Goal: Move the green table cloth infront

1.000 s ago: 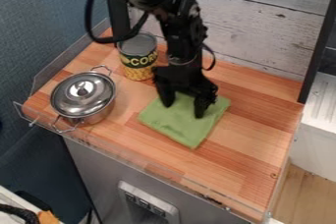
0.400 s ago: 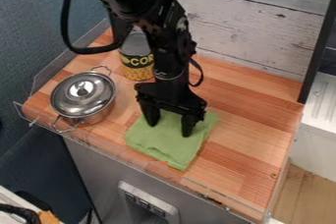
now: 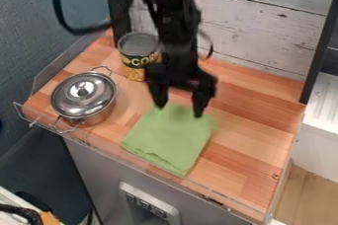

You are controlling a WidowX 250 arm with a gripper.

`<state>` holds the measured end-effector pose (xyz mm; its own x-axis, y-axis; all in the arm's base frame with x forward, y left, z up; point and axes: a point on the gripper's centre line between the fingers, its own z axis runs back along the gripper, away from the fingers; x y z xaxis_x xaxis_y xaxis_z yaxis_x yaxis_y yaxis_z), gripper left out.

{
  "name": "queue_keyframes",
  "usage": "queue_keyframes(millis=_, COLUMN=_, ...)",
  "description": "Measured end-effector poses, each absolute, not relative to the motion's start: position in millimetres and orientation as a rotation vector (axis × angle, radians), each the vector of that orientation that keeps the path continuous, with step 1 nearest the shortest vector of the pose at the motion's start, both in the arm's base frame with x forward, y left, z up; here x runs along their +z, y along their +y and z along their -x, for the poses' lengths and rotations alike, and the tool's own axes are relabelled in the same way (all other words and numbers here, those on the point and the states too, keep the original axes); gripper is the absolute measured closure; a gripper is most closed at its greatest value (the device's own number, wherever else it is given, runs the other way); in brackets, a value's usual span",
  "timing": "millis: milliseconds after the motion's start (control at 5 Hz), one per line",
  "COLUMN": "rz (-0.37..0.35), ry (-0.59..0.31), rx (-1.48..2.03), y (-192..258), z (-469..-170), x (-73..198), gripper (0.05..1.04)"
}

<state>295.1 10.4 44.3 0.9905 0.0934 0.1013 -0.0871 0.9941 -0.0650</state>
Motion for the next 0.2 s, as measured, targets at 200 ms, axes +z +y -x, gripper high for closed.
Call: queue_keyframes(millis=200, rz=0.064, ry=-0.143, rx=0.07, y=23.1, z=-293.4, x=67.0, gripper=0.084)
